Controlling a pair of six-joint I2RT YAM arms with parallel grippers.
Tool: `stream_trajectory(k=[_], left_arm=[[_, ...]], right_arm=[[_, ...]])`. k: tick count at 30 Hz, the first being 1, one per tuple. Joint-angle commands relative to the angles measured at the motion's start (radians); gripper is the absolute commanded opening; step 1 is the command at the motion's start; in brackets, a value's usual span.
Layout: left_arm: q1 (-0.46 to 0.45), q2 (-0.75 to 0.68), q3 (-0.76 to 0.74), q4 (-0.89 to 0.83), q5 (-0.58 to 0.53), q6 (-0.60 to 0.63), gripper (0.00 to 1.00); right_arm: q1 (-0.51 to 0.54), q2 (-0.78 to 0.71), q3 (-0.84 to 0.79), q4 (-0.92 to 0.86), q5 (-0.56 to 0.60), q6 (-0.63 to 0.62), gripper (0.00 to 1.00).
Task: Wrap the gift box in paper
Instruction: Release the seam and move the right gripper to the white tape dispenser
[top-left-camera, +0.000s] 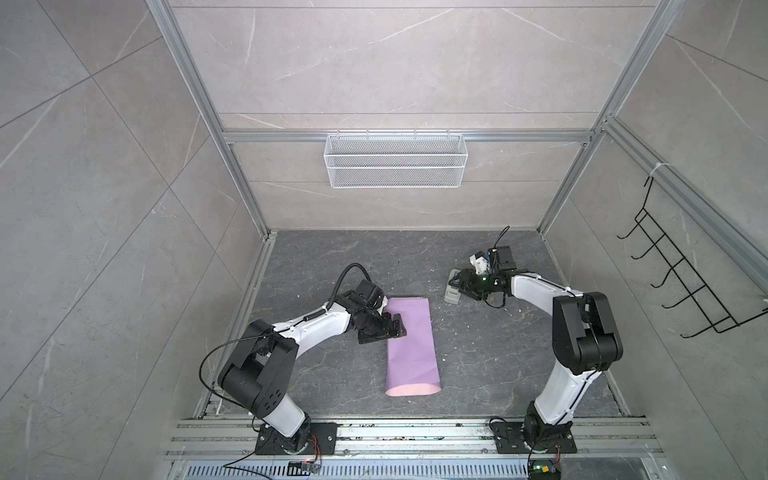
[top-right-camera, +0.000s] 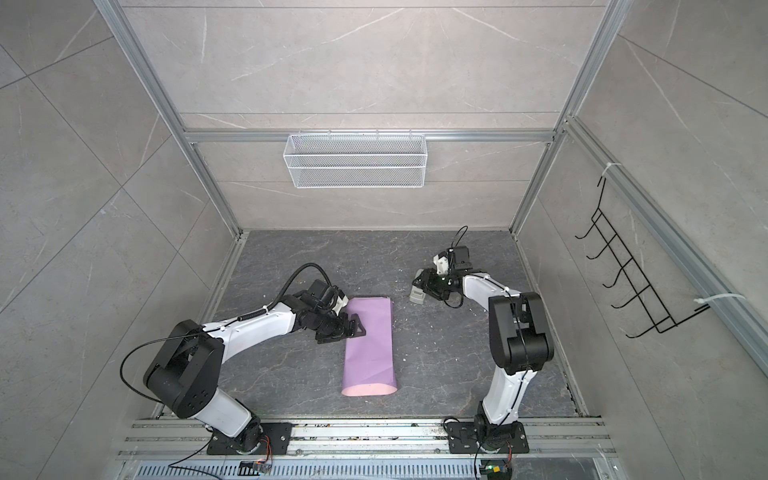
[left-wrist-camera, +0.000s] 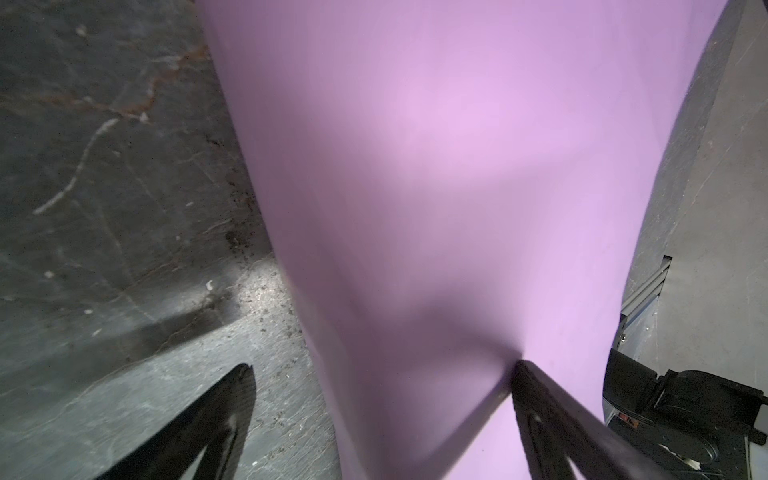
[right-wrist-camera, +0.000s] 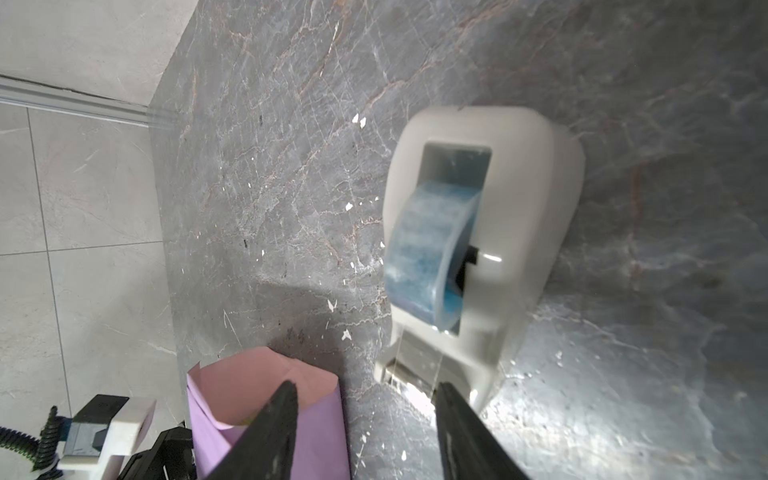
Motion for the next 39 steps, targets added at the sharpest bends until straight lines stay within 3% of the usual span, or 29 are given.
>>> stream_trajectory(k=[1,21,39], left_arm=[[-0.008,0.052,-0.016,-0.086,-0.063,0.016,0.97],[-0.008,0.051,-0.015,-0.088,-0.063,0.018,0.97],[-0.008,0.045,-0.01,-0.091,-0.07,0.017,0.97]], right_arm=[[0.001,0.028,0.027,0.013,-0.015,-0.005,0.52],[-0.013,0.1,0.031,-0.031,0.002,0.005,0.45],[-0.06,0.158,-0.053,0.088,-0.105,0.103,0.37]])
